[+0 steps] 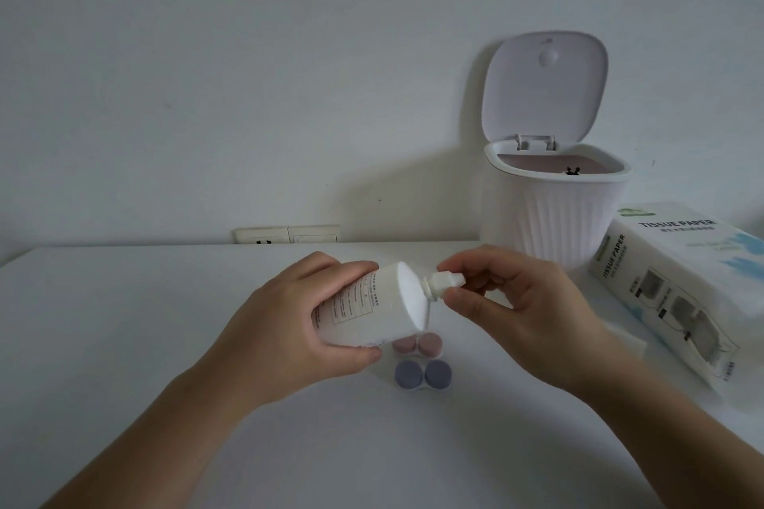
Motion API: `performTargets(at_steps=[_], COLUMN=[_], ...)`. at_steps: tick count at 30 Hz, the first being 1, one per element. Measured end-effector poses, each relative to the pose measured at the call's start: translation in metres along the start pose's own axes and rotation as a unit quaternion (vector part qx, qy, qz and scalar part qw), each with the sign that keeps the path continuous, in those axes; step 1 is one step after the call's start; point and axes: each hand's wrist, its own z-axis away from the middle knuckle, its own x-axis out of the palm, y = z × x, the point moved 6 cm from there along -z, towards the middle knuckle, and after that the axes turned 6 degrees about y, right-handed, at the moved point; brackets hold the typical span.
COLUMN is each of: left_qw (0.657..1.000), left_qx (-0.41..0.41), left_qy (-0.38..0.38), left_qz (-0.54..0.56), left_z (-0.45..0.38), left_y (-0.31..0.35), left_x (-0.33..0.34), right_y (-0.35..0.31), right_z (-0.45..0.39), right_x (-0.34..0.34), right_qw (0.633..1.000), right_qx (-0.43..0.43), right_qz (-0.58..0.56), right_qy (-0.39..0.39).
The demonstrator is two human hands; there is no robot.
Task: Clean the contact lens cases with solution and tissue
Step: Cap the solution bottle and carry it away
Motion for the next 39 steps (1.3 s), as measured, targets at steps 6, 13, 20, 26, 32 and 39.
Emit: performTargets(at_steps=[6, 13, 20, 26, 32, 39], left_qw=[1.000, 1.000, 1.000, 1.000, 1.000, 1.000], left_qx=[0.020, 0.011, 0.010, 0.017, 0.006, 0.013], left_qy=[0.000, -0.006, -0.003, -0.005, 0.000, -0.005], left_qz=[-0.014, 0.001, -0.012, -0.005, 0.009, 0.015], left_z=[0.001, 0.000, 0.001, -0.001, -0.001, 0.000], left_y=[0.009, 0.007, 0.004, 0.010, 0.009, 0.010], left_x=[0.003, 0.006, 0.005, 0.009, 0.007, 0.009], right_y=[-0.006, 0.005, -0.004, 0.002, -0.002, 0.008], right_z=[-0.001, 0.000, 0.004, 0.001, 0.002, -0.002], right_x=[-0.002, -0.001, 0.006, 0.009, 0.003, 0.004], right_qw=[0.994, 0.996, 0.998, 0.986, 0.995, 0.985], right_qx=[-0.025, 0.039, 0.030, 0.056, -0.012, 0.030], right_qz=[0.101, 0.073, 0.022, 0.155, 0.070, 0.166], right_qy=[0.034, -0.023, -0.045, -0.015, -0.069, -0.046])
